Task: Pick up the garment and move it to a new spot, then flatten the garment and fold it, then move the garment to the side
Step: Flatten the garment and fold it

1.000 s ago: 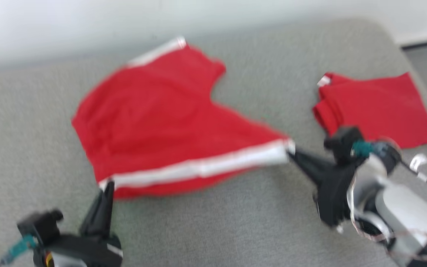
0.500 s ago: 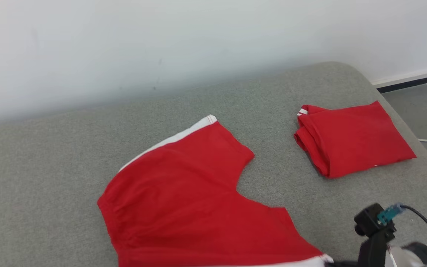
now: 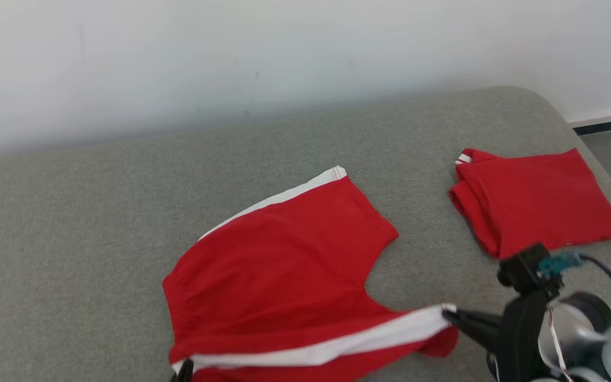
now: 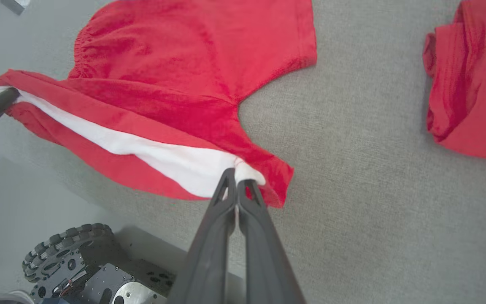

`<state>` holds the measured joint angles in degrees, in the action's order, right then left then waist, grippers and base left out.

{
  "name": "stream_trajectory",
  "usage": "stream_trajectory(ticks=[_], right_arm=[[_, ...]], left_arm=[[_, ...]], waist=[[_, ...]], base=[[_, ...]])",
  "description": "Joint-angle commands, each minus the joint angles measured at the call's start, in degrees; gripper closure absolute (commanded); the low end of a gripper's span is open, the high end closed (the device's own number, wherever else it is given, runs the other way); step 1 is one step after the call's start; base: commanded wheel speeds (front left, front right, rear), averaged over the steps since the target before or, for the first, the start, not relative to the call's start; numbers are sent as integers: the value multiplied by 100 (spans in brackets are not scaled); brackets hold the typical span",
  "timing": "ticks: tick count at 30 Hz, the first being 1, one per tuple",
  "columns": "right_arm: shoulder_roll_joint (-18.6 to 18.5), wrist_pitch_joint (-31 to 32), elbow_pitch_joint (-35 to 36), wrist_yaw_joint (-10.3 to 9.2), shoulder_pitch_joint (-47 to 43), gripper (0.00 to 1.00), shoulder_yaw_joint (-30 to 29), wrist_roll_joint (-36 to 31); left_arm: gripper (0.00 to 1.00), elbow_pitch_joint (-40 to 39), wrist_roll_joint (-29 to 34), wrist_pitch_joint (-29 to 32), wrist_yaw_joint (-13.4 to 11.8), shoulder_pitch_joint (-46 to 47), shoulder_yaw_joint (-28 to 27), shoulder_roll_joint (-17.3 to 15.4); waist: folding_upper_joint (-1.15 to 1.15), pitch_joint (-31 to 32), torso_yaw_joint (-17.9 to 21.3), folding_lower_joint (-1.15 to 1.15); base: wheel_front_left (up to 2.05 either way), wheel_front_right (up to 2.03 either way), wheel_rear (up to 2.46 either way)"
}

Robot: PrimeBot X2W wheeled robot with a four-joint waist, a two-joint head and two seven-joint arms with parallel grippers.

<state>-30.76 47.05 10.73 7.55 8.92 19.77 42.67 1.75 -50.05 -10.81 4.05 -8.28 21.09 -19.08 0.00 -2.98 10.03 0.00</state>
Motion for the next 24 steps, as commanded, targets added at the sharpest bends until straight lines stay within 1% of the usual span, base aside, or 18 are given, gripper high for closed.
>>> stream_trajectory(ticks=[1,5,7,9,11,16,20,24], right_arm=[[29,-82,-47,-15,136,100,26,-19],[150,-557,-611,-15,1099,100,320,31],[148,-771,-984,-15,1580,100,542,-16],[236,-1045,-1402,-15,2061,100,668,-41],[315,-1325,-1829,-15,2498,100,755,-136],[411,-1797,-2747,-15,3407,100,1047,-411],[499,-2122,-3337,-15,3886,100,1188,-548],[578,-2435,-3868,-15,4238,100,1253,-652]], left_arm=[[100,14,-41,-30,11,127,-19,17],[100,223,-50,124,89,787,29,115],[100,363,-22,158,92,1147,54,219],[100,512,10,169,80,1505,59,303],[100,657,93,142,38,1842,78,403],[100,948,338,56,-117,2551,140,650],[100,1182,478,-45,-332,2974,87,808],[100,1376,516,-35,-445,3256,94,939]], waist=[[0,-124,-102,0],[0,-397,-279,0],[0,-543,-390,0],[0,-701,-503,0],[0,-870,-627,0],[0,-1270,-946,0],[0,-1500,-1170,0],[0,-1661,-1323,0]], base=[[0,0,0],[0,0,0],[0,0,0],[0,0,0],[0,0,0],[0,0,0],[0,0,0],[0,0,0]])
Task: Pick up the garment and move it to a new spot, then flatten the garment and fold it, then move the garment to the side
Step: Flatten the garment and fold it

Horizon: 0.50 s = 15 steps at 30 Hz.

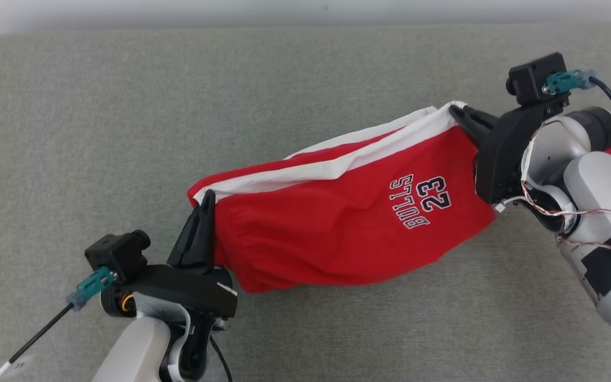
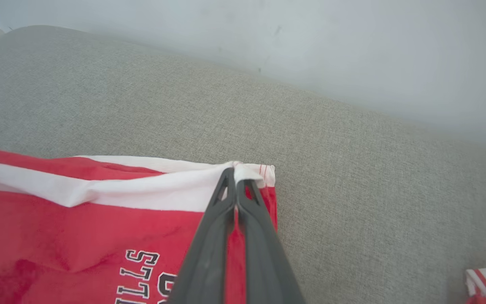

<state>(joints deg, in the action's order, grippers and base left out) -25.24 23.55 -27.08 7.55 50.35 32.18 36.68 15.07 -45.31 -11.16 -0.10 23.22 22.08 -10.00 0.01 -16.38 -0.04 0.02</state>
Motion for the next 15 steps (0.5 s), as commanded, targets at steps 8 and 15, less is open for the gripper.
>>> stream_trajectory(ticks=[8,15], right_arm=[[246,-709,-983,-15,579,100,-1,-317],[447,-894,-1365,-15,633,0,94,-249]], left_arm=[[89,354,101,-30,-89,430,58,187],[0,463,122,-145,-68,408,37,210]], waist=[[-1,-477,-425,-2],[-1,-338,-395,-2]], base=[[0,0,0],[0,0,0]])
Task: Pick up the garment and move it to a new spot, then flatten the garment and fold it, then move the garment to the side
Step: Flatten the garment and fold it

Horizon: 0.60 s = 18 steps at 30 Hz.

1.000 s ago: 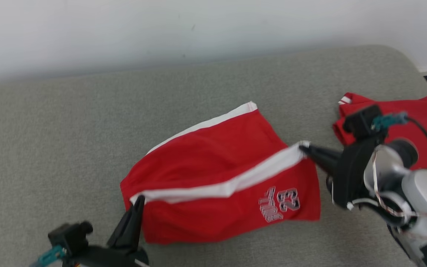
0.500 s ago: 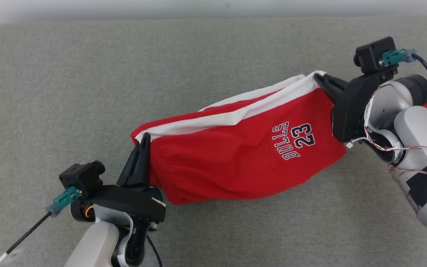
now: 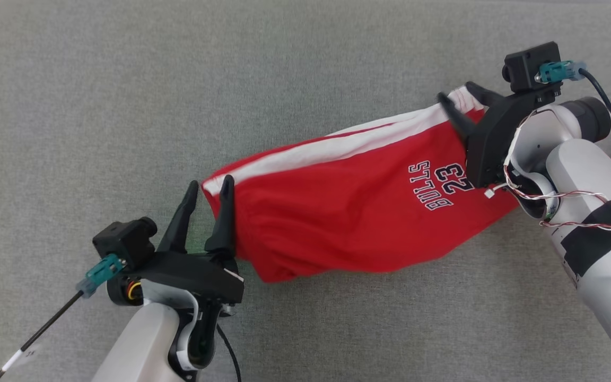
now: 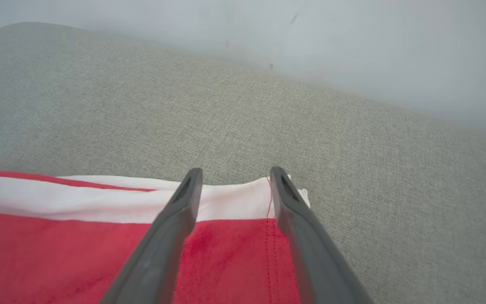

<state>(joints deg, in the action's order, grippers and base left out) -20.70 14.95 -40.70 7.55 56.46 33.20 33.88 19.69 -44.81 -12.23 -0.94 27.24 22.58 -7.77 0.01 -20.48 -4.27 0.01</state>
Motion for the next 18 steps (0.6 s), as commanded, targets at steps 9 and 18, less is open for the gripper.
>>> stream_trajectory(ticks=[9,18], right_arm=[[-182,532,-247,-15,-407,0,-113,605],[-212,639,-749,-15,-841,0,-552,644]], left_arm=[[0,-440,343,-273,0,-929,-303,-355],[0,-1432,1457,-293,-112,-2257,-922,-485]], waist=[[-1,767,107,-1],[-1,849,-103,-1]], base=[[0,0,0],[0,0,0]])
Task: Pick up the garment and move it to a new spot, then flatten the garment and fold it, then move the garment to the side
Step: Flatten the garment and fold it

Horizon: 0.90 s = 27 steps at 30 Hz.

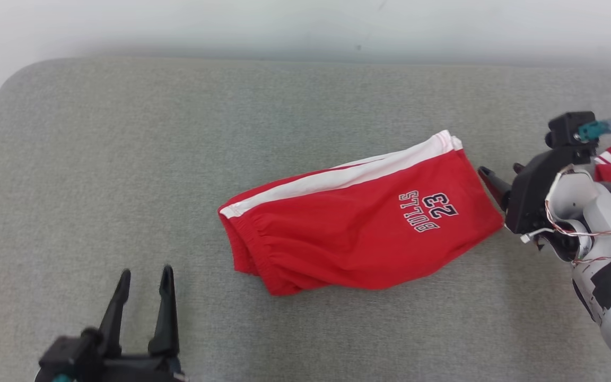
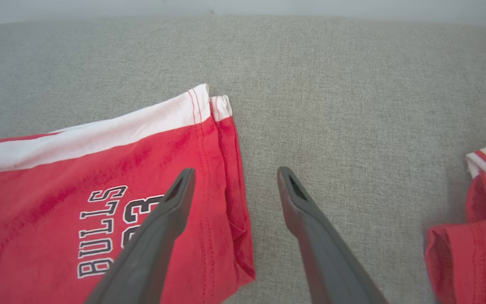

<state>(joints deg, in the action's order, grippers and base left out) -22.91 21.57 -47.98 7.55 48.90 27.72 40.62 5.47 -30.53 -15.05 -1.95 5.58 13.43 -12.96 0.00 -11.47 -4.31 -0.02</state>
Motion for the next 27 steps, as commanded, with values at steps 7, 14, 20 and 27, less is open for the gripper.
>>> stream_trajectory(ticks=[7,14,20,27], right_arm=[[201,-312,-615,-15,17,0,-418,-211],[298,-338,-1190,-15,55,0,-565,-420],[344,-595,-1933,-22,160,0,-810,-779],[530,-574,-2443,-23,184,0,-960,-950]], left_arm=[[0,-327,611,-13,99,-718,-562,125],[0,-340,927,-14,357,-1170,-896,327],[0,-302,1133,-14,522,-1362,-1095,485],[0,-239,1242,-15,677,-1358,-1170,622]], waist=[[0,-276,-373,2],[0,-388,-556,2],[0,-418,-594,2],[0,-450,-550,2]], base=[[0,0,0],[0,0,0],[0,0,0],[0,0,0]])
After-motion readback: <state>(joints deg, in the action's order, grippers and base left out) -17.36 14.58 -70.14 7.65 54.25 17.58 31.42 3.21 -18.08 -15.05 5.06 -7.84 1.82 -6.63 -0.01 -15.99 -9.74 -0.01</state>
